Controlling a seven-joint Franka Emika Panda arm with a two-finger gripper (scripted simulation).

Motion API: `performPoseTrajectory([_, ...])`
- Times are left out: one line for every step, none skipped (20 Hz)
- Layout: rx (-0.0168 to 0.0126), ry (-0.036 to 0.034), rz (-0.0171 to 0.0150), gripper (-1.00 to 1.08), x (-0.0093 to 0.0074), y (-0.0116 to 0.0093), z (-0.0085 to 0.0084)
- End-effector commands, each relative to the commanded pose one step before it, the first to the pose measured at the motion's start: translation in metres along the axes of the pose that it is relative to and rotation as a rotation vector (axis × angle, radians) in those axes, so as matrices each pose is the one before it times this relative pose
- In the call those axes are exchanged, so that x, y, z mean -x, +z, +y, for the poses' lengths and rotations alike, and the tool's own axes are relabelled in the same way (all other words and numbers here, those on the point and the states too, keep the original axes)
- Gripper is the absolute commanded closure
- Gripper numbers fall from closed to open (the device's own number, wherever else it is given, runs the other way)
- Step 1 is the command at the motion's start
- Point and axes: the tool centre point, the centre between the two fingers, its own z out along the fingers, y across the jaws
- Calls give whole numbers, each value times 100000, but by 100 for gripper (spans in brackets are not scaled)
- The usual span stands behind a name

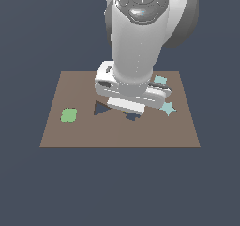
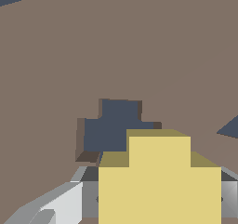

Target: Insert a designated object into the corresponding slot on a board.

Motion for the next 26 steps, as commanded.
performPoseTrajectory([24, 2132, 24, 108, -711, -87, -841])
performPoseTrajectory([1, 586, -2, 108, -209, -19, -264])
performPoseTrajectory([1, 512, -2, 108, -185, -16, -230])
performPoseTrajectory([1, 442, -2, 108, -162, -14, -196])
performPoseTrajectory([1, 378, -1, 108, -142, -11, -160])
performPoseTrajectory([1, 309, -1, 108, -120, -9, -131])
performPoseTrajectory([1, 239, -1, 108, -97, -7, -104])
performPoseTrajectory([1, 183, -1, 108, -77, -4, -73])
performPoseTrajectory([1, 138, -1, 108, -59, -3, -40])
performPoseTrajectory([0, 69, 0, 108, -33, -1, -28])
performPoseTrajectory([0, 0, 0, 108, -5, 0, -22])
performPoseTrajectory([4, -203, -40, 108, 89, 29, 50])
performPoseTrajectory([0, 0, 0, 108, -3, 41, -7])
performPoseTrajectory([0, 0, 0, 108, -9, 123, -22])
performPoseTrajectory([-8, 96, 14, 108, -37, 194, 22])
performPoseTrajectory([-6, 68, 10, 108, -33, 259, -6])
performPoseTrajectory([0, 0, 0, 108, -12, 205, -36])
performPoseTrajectory([-6, 68, 10, 108, -23, 116, 20])
performPoseTrajectory([0, 0, 0, 108, -2, 41, -7])
performPoseTrajectory([0, 0, 0, -92, 0, 0, 0])
performPoseTrajectory([0, 0, 0, -92, 0, 0, 0])
performPoseTrajectory([0, 0, 0, -92, 0, 0, 0])
performPoseTrajectory([0, 0, 0, -92, 0, 0, 0])
performPoseTrajectory([0, 0, 0, -92, 0, 0, 0])
performPoseTrajectory([0, 0, 0, -92, 0, 0, 0])
performPoseTrajectory([0, 0, 0, -92, 0, 0, 0])
